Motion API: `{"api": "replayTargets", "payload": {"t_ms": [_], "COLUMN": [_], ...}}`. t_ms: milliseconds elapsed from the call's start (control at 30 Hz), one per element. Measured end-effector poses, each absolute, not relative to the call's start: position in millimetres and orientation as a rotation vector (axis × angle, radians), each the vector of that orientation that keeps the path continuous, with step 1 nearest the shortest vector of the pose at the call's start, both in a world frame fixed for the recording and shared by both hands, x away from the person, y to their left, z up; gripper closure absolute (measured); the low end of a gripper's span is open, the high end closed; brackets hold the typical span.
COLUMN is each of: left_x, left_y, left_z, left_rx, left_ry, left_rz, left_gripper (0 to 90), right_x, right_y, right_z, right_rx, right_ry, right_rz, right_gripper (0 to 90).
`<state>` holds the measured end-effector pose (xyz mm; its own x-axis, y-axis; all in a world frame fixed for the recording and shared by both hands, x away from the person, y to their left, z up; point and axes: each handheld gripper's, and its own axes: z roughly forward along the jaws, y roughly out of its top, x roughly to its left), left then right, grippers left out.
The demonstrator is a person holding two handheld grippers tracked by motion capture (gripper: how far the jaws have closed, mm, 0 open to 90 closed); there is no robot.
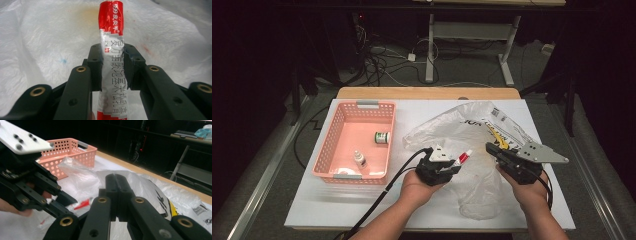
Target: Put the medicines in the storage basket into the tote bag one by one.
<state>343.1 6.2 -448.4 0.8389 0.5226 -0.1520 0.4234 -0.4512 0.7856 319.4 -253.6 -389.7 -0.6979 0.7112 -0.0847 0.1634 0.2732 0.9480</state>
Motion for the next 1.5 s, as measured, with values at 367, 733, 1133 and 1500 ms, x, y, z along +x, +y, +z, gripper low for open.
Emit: {"api": "replayTargets", "payload": {"t_ms": [367,733,1133,1500], "left_x": [367,382,388,378], "left_y": [-22,-47,-53,-44], "left_z": [-457,-474,-484,-479], "left_rx": [2.107,2.088,2.077,2.079], "left_ry": [0.699,0.714,0.752,0.733], "left_rz": [0.209,0.200,0.214,0.112], "left_gripper": [69.0,68.9,65.9,41.3], "right_x": [320,323,324,324], "right_y": [-256,-258,-259,-262], "right_z": [-387,-389,-391,-392], "right_rx": [0.790,0.804,0.814,0.820], "right_ry": [2.031,2.024,2.026,2.026], "right_rz": [1.445,1.443,1.443,1.450], "right_gripper": [90.0,90.0,90.0,90.0]}}
